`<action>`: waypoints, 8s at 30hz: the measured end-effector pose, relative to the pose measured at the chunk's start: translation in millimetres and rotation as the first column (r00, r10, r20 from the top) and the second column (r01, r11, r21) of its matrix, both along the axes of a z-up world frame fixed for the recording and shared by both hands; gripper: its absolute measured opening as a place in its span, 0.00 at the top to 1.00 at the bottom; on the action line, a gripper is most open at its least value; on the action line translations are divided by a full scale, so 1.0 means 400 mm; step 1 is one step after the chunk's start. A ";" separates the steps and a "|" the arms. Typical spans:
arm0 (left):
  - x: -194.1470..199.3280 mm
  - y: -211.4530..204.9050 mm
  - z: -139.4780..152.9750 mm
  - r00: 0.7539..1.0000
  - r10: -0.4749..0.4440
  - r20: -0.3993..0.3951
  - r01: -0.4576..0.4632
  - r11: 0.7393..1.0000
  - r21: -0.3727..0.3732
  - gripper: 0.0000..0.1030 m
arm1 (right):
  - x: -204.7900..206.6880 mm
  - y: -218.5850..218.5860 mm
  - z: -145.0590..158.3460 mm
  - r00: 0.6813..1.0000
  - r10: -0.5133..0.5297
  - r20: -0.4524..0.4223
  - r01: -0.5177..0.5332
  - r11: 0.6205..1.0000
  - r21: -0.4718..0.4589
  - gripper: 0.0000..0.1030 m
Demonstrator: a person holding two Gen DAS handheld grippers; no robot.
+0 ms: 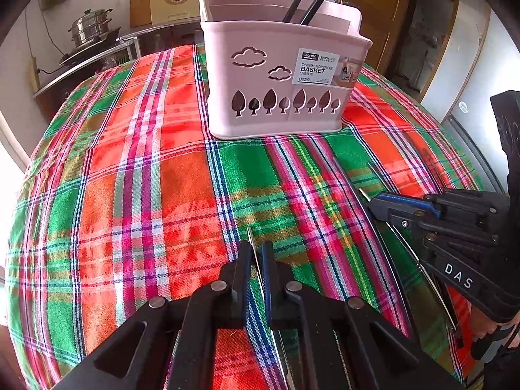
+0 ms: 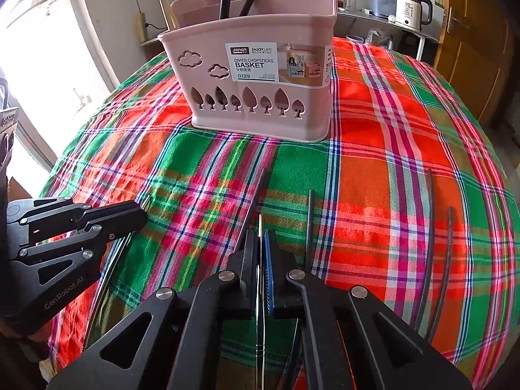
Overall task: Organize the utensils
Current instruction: 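Grasp a thin metal chopstick with the left tool while the right tool grasps a black chopstick, then lift both held chopsticks and carry them above the pink basket, then lower both chopsticks into the basket compartments and open both tools, then withdraw both open tools back toward the loose chopsticks on the cloth, then grasp a light chopstick with the left tool while the right tool grasps a black chopstick, then lift both held chopsticks and carry them above the pink basket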
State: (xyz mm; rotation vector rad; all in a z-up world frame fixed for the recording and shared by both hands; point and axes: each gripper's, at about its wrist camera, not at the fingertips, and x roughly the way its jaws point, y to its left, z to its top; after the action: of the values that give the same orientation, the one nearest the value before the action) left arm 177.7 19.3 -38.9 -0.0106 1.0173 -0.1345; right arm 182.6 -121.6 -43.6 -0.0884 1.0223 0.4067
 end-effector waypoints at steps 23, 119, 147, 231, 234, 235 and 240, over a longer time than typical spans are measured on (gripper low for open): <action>-0.058 0.030 0.259 0.974 0.001 0.225 0.021 0.995 -0.093 0.97 | -0.064 -0.052 0.263 0.968 -0.028 0.248 -0.009 0.989 0.146 0.96; 0.078 0.126 0.415 0.888 0.064 0.455 0.015 0.986 -0.167 0.81 | 0.055 -0.021 0.426 0.888 -0.044 0.458 -0.056 0.978 0.201 0.74; -0.319 -0.033 0.158 0.931 0.049 0.362 -0.008 0.993 -0.116 0.51 | -0.340 -0.219 0.195 0.933 -0.139 0.331 0.082 0.980 0.181 0.73; 0.053 -0.130 0.166 0.987 -0.035 0.159 0.056 0.990 -0.130 0.94 | 0.080 -0.243 0.200 0.963 -0.183 0.199 0.163 0.980 0.114 0.95; 0.033 -0.122 0.223 0.978 -0.044 0.203 0.073 0.988 -0.137 0.94 | 0.061 -0.241 0.246 0.954 -0.180 0.241 0.151 0.980 0.132 0.96; 0.025 -0.119 0.241 0.975 -0.045 0.220 0.077 0.988 -0.137 0.94 | 0.054 -0.240 0.261 0.951 -0.179 0.254 0.147 0.980 0.137 0.96; -0.005 -0.096 0.317 0.956 -0.045 0.289 0.087 0.987 -0.135 0.95 | 0.019 -0.233 0.333 0.932 -0.169 0.320 0.122 0.979 0.161 0.96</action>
State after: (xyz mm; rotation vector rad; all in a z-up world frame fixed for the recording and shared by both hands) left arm 175.6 -19.2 87.9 -0.0887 0.7169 -0.2642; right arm 190.2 -215.0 89.6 0.0433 0.6595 0.3127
